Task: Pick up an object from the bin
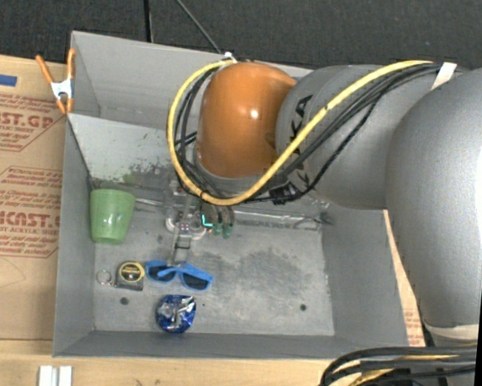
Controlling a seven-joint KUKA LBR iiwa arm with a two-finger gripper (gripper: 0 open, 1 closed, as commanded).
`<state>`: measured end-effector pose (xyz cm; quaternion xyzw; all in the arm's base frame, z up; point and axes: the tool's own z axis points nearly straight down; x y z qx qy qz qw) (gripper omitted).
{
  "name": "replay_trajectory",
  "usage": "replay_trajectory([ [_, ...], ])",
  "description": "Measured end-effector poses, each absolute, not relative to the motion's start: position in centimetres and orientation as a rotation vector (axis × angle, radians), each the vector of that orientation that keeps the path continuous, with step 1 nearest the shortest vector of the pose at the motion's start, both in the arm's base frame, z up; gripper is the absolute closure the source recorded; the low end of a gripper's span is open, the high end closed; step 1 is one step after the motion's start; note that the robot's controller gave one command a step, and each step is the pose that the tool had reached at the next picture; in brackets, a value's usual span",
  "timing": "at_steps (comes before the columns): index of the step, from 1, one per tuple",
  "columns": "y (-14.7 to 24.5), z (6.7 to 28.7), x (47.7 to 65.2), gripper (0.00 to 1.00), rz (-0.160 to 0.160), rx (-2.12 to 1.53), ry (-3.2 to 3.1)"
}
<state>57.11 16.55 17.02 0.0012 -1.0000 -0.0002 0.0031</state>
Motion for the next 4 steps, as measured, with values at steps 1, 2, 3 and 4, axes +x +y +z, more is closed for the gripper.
replay_trajectory([
  [1, 12.3, 7.0, 53.8, 0.00, -0.005, -0.350, -3.127],
  [2, 12.5, 10.1, 53.3, 0.00, -0.003, -0.325, -3.127],
  [3, 11.9, 10.0, 52.2, 0.00, -0.002, -0.348, -3.124],
  [4, 12.2, 7.0, 53.1, 0.00, -0.006, -0.375, -3.125],
])
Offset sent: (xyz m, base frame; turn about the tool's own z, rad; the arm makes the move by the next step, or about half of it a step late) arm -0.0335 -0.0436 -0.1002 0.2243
